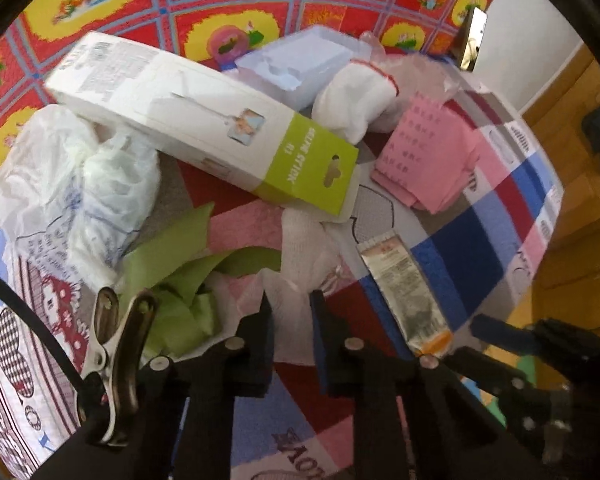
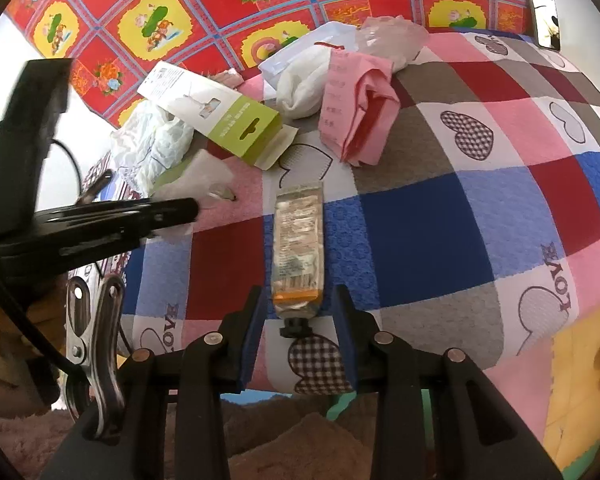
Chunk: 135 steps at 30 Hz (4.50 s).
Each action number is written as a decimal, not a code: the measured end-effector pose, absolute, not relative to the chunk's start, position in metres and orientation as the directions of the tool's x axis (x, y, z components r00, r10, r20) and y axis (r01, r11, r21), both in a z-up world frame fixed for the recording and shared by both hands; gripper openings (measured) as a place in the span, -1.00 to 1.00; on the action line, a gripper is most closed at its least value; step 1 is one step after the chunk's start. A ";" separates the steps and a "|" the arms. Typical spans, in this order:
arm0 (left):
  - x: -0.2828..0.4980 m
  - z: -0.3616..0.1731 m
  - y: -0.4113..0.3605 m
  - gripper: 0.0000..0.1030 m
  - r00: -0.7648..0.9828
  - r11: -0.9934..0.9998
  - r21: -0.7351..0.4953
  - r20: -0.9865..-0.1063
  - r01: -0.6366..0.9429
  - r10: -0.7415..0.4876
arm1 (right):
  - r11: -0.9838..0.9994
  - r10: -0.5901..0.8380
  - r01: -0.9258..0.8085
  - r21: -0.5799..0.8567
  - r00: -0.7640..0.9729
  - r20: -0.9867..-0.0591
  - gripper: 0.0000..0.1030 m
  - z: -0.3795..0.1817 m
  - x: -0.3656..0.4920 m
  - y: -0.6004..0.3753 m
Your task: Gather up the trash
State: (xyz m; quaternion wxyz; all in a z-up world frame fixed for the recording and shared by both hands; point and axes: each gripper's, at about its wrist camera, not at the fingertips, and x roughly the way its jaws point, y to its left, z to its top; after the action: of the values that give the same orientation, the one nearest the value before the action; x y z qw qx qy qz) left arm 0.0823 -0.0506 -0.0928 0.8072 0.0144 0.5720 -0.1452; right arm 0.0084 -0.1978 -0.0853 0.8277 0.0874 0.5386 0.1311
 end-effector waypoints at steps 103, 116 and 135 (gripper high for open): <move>-0.148 -0.021 0.396 -0.69 0.518 0.805 -0.162 -0.832 -0.571 0.199 | 0.560 0.582 -0.810 0.174 0.234 -0.779 -0.36 -0.016 -0.028 0.261; -0.138 -0.095 0.523 -0.69 0.453 0.754 -0.208 -0.882 -0.623 0.131 | 0.494 0.506 -0.853 0.167 0.126 -0.853 -0.36 -0.065 -0.004 0.395; -0.107 -0.194 0.610 -0.39 0.391 0.740 -0.235 -0.919 -0.630 0.041 | 0.488 0.395 -0.861 0.146 0.069 -0.916 -0.36 -0.126 0.015 0.482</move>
State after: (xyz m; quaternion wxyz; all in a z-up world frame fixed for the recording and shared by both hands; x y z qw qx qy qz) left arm -0.1065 0.6097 -0.1943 0.7821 -0.2897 0.5082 0.2146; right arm 0.0154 0.4820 -0.1265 0.6948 -0.2277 0.5110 0.4520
